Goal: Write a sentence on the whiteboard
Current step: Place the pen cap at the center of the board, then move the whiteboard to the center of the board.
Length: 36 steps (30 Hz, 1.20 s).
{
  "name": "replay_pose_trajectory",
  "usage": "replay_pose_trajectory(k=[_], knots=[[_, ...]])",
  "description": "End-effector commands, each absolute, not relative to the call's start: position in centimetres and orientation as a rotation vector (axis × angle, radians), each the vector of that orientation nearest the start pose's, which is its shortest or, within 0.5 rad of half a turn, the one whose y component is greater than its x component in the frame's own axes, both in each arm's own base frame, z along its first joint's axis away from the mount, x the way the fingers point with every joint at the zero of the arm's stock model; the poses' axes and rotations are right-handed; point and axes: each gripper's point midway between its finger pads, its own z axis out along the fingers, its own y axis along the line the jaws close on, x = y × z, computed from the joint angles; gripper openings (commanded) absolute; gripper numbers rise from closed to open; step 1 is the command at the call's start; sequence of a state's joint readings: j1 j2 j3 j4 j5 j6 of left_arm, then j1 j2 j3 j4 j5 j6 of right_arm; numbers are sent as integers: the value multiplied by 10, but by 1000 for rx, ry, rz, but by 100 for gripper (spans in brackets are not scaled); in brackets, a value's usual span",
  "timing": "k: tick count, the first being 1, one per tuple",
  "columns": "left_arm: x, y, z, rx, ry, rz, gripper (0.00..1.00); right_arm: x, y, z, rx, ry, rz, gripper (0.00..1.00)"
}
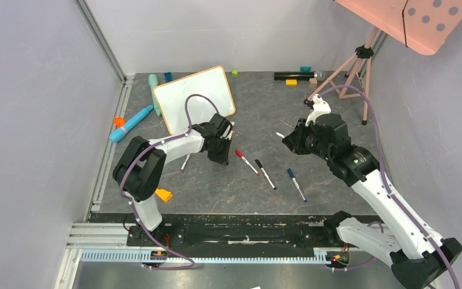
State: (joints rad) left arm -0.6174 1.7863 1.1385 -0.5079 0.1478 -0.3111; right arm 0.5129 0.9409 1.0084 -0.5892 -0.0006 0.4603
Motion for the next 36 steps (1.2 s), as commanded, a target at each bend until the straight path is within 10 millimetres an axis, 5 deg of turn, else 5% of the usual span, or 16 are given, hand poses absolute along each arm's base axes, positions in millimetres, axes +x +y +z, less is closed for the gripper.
replay_pose_trajectory(k=[1,8,14,22,25,31,36], knots=[[297,-247,28,368,2679,-422,20,261,163,269,-25,2048,598,0],[296,-245,37,384,2647,-428,47,266,165,269,-10,2050,603,0],[298,-229,86,345,2550,-381,96,268,169,267,-6,2052,612,0],[310,-190,158,187,2400,-520,100,279,176,284,-45,2019,619,0],[326,-151,187,59,2321,-599,100,280,178,287,-49,2008,631,0],[348,-72,235,-136,2081,-492,100,280,192,291,-69,2003,715,0],[370,-56,238,-102,2057,-426,100,283,197,297,-79,1997,733,0]])
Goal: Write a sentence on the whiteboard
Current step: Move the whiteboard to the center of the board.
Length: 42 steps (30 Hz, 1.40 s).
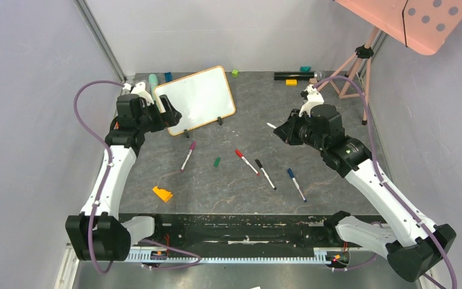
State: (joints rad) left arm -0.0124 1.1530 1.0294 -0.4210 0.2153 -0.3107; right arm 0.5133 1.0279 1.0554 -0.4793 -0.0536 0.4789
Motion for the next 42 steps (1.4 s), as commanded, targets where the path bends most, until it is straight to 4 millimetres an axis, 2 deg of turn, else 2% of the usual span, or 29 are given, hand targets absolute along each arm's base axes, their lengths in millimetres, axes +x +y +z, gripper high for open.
replay_pose_trajectory(k=[1,6,9,10,13,17,20,24,29,31,35,37,40,42], knots=[[376,-52,240,-105,2043,-403,100,283,198,299,-80,1990,741,0],[392,-19,243,-163,2009,-185,100,282,202,308,-124,1976,753,0],[402,-16,241,-108,2021,-148,100,283,203,308,-127,1970,754,0],[406,-3,242,-140,2016,-125,100,283,203,308,-132,1970,758,0],[416,8,252,-164,1993,-86,100,285,208,312,-163,1969,770,0],[433,0,273,-119,1975,-326,100,290,212,306,-196,1982,758,0],[446,12,276,-253,1950,-347,100,294,221,313,-243,1969,785,0],[453,17,274,-208,1956,-370,100,300,222,315,-291,1957,758,0],[455,27,278,-235,1874,-367,100,302,223,317,-339,1942,760,0],[459,27,276,-231,1860,-373,98,304,224,316,-354,1937,760,0],[471,27,271,-284,1855,-508,100,308,226,320,-371,1932,779,0],[480,34,257,-366,1870,-536,100,307,228,319,-380,1933,791,0],[485,38,244,-414,1888,-732,100,305,229,315,-384,1942,802,0],[488,35,244,-339,1827,-861,100,305,228,314,-386,1942,800,0]])
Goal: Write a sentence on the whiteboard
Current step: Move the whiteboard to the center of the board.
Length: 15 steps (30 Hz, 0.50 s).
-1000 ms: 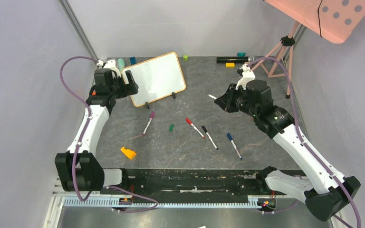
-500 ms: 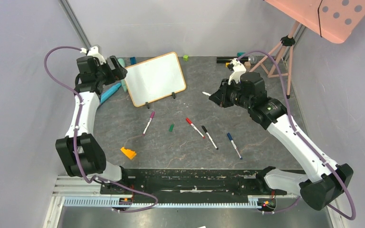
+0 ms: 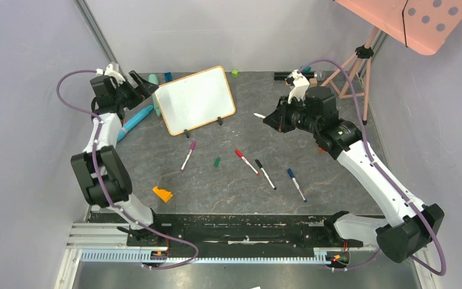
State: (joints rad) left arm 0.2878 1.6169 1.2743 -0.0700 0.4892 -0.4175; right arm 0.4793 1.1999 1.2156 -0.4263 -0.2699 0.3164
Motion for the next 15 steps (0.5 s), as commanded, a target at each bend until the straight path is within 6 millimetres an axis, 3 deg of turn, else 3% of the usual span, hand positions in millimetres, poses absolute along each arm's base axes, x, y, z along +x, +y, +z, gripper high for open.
replay_pose_trajectory(k=[1,7,15], knots=[[486,36,236,-340,1813,-889,100,305,227,313,-379,1946,801,0],[495,26,214,-188,1778,-1097,100,306,227,309,-376,1954,807,0],[494,29,177,-82,1836,-930,100,310,229,308,-361,1961,823,0]])
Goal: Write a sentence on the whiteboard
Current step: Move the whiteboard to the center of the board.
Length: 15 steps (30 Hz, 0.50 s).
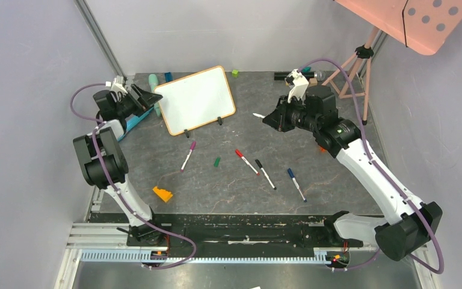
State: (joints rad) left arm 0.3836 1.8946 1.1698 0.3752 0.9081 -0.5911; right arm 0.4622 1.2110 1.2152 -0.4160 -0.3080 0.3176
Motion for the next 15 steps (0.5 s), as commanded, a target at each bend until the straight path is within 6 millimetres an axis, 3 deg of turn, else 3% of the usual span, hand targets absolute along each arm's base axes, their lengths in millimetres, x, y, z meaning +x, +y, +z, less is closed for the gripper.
replay_pose_trajectory(k=[1,6,8,12,15], knots=[[495,29,174,-97,1849,-932,99,311,228,308,-361,1960,821,0],[491,24,164,-24,1851,-955,100,315,229,305,-350,1973,835,0],[494,21,169,3,1789,-988,100,317,229,302,-350,1979,830,0],[501,18,185,48,1628,-1036,84,321,229,300,-344,1988,836,0],[500,10,204,206,1476,-1055,75,322,233,298,-347,1993,858,0]])
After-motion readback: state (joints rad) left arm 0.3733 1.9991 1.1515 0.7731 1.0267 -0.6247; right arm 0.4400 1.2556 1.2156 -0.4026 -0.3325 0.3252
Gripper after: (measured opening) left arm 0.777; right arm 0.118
